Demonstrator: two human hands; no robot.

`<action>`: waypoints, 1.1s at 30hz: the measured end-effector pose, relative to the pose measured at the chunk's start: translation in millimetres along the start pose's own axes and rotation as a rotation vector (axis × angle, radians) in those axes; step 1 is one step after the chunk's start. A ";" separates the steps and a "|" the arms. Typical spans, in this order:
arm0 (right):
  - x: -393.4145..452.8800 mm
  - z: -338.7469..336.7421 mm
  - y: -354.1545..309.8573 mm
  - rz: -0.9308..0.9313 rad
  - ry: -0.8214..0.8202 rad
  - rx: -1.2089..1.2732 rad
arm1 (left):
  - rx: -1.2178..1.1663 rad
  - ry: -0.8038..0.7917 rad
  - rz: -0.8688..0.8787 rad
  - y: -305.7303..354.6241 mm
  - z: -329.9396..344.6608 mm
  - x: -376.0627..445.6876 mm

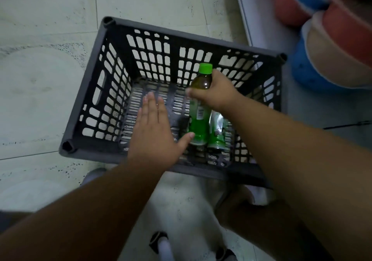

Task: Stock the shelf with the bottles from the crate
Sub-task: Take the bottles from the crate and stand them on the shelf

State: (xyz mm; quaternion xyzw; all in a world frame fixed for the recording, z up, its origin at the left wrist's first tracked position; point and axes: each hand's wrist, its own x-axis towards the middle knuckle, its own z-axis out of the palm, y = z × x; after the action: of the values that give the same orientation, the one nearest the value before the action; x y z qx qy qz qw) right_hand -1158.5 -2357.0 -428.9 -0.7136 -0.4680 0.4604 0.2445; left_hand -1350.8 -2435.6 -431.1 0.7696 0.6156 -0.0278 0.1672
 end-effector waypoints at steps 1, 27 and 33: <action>-13.9 -10.0 -12.3 -0.022 0.039 -0.008 | 0.012 -0.006 0.011 -0.3 -5.5 -3.0; -423.4 -215.0 -122.1 -0.534 0.775 0.160 | -0.848 -0.236 0.654 222.3 -195.0 -166.5; -474.2 -249.6 -92.9 -0.413 1.049 0.120 | -0.784 -0.365 0.888 294.8 -186.6 -175.9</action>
State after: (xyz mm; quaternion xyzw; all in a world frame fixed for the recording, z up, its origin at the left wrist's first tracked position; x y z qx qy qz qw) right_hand -1044.0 -2719.0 -39.4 -0.7252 -0.3867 0.0125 0.5696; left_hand -1141.5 -2601.2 -145.7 0.8164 0.1625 0.1416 0.5357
